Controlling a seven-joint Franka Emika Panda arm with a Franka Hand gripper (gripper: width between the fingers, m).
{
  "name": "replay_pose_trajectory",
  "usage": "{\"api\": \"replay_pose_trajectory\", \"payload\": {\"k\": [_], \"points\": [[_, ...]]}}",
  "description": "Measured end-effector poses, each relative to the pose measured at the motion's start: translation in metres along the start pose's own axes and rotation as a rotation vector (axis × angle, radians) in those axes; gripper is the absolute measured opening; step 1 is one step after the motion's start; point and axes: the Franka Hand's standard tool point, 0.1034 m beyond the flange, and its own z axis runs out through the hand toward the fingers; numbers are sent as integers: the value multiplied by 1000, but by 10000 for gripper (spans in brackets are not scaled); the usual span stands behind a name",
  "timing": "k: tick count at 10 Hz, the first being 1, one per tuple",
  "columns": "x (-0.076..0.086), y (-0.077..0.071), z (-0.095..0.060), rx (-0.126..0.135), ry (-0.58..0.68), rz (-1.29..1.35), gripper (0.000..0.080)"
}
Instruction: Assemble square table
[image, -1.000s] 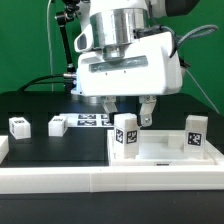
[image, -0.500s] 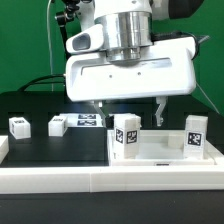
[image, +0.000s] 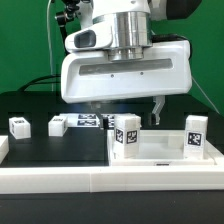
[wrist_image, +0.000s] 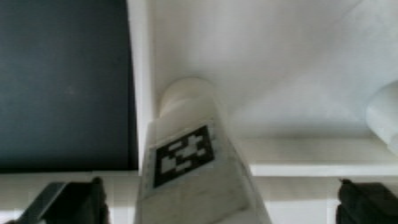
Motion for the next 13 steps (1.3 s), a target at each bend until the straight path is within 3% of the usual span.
{"api": "replay_pose_trajectory", "payload": {"k": [5,6,7,9,11,13], "points": [[1,6,-1,-16,-4,-244,649],[1,6,-1,-16,-4,-243,522],[1,6,-1,-16,-4,-242,522],[1,6,-1,-16,-4,-210,288],[1,6,-1,-14,-3,-186,288],[1,7,0,-8,6,48,288]]}}
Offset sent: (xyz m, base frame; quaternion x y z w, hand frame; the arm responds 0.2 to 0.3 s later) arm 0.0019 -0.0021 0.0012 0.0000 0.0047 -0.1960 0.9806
